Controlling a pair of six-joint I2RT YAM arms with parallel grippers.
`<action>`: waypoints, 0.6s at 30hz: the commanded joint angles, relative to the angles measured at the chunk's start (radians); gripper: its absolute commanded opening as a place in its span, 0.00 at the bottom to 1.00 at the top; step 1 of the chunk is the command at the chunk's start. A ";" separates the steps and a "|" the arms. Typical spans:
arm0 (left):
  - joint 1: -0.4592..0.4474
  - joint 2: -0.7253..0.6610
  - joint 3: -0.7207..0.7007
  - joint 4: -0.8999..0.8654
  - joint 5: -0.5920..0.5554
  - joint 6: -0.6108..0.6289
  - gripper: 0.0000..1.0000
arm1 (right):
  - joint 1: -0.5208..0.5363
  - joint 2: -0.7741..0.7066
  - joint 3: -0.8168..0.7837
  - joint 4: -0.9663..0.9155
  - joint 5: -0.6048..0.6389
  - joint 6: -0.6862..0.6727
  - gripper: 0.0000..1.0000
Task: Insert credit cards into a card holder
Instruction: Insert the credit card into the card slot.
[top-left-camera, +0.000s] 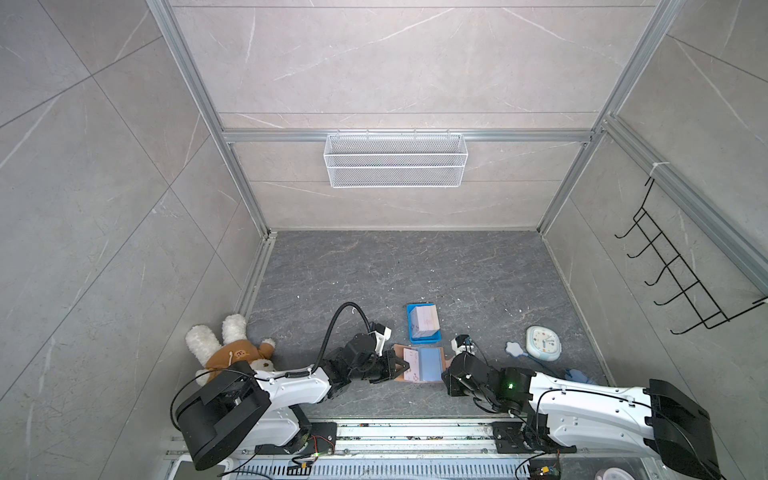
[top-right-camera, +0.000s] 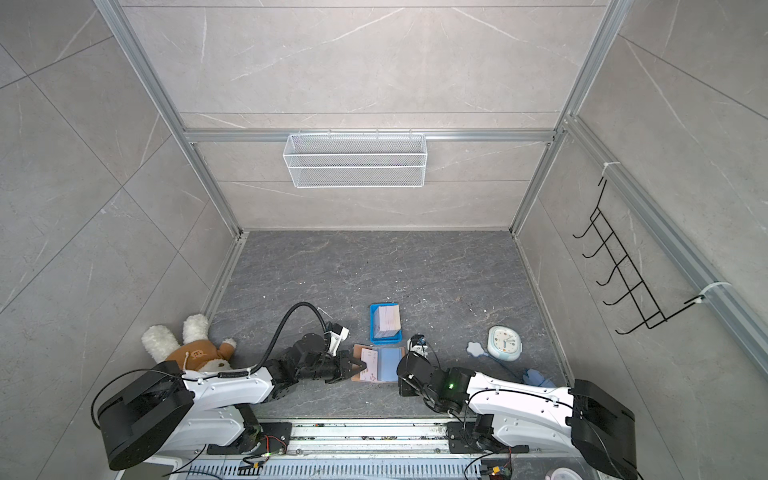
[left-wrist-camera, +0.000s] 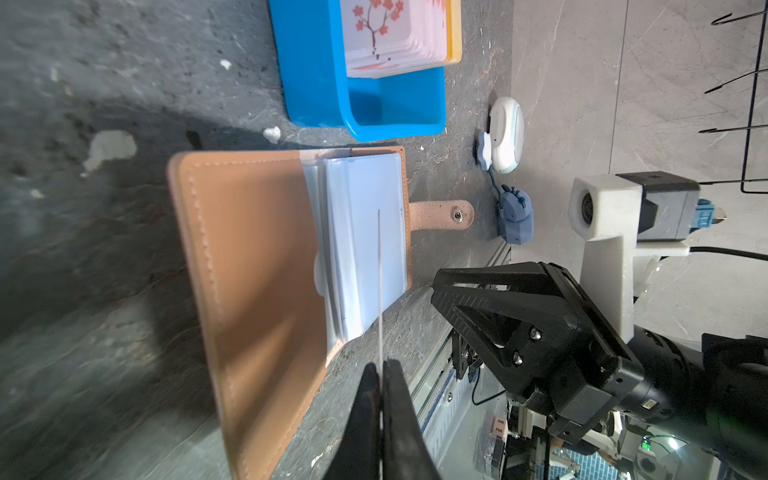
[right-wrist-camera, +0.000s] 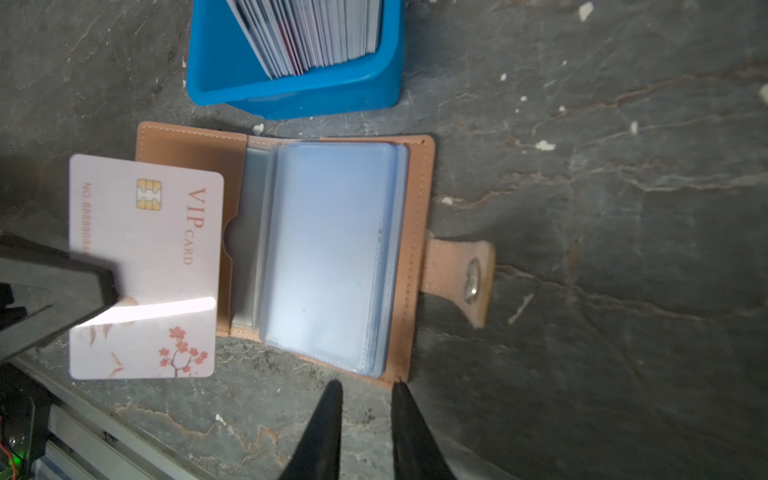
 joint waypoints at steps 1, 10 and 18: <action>-0.013 0.011 0.041 0.019 0.012 0.020 0.00 | 0.008 0.017 -0.001 -0.004 0.034 0.033 0.24; -0.013 0.055 0.058 0.024 -0.008 -0.003 0.00 | 0.008 0.075 0.019 -0.007 0.074 0.055 0.19; -0.013 0.062 0.051 0.038 -0.047 -0.020 0.00 | 0.008 0.125 0.026 0.018 0.078 0.050 0.17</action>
